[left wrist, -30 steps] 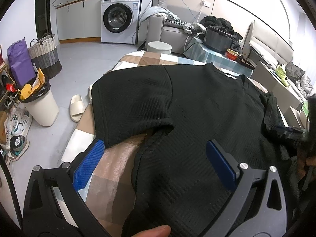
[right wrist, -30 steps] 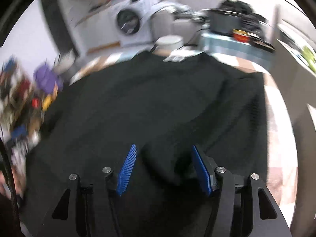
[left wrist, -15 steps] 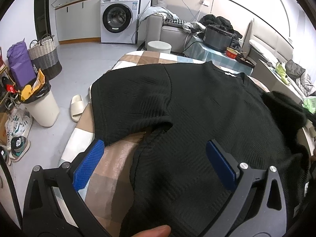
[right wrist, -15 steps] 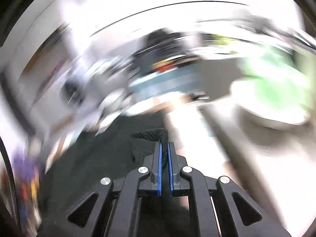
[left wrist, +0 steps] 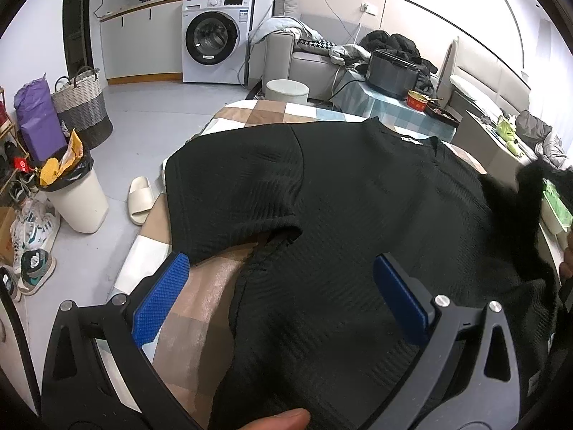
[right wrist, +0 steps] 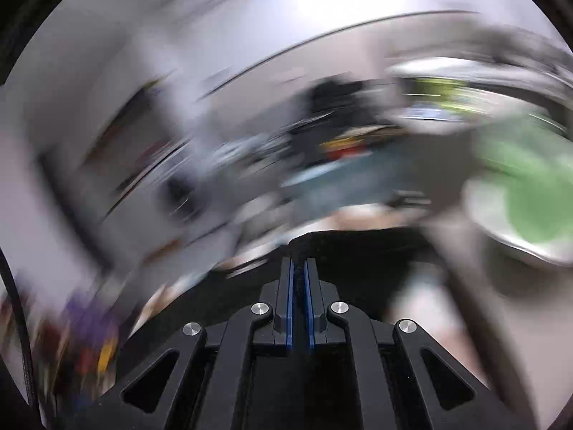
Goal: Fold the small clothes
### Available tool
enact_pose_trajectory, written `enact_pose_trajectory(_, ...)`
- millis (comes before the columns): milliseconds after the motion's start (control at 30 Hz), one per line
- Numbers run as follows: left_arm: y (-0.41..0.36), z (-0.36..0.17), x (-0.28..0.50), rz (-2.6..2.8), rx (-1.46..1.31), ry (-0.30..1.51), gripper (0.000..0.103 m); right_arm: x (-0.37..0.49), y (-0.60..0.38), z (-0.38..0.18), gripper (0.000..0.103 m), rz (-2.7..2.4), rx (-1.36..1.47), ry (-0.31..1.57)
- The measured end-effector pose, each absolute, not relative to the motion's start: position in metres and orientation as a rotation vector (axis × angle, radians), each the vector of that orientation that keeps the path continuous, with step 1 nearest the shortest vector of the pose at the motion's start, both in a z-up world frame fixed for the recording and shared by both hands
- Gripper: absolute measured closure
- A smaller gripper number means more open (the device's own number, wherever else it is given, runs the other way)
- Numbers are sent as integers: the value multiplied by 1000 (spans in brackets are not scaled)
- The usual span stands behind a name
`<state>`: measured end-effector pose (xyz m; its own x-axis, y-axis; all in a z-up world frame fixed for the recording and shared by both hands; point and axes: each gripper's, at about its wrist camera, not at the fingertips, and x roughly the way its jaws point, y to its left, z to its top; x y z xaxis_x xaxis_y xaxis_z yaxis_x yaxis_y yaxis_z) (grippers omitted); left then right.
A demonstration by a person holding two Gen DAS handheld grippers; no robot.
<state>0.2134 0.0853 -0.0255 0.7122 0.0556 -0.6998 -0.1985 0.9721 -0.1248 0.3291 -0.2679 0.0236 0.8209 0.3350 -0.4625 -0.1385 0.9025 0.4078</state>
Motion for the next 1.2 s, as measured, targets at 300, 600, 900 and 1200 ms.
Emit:
enact_pose_trajectory(300,85,-31,211,138,-193,780,1,318,-158,-42,78,673,-31,986)
enact_pose_trajectory(600,113,-42,213,185,-302,808,1,325,-174,-67,61,509,-23,1037)
enact_pose_trajectory(900,185,-77,213,134,-759,866,31,320,-177,-65,61,461,2,1009)
enact_pose_trajectory(1200,203,-108,240,121,-1006,853,35,301,-209,-54,61,401,78,966)
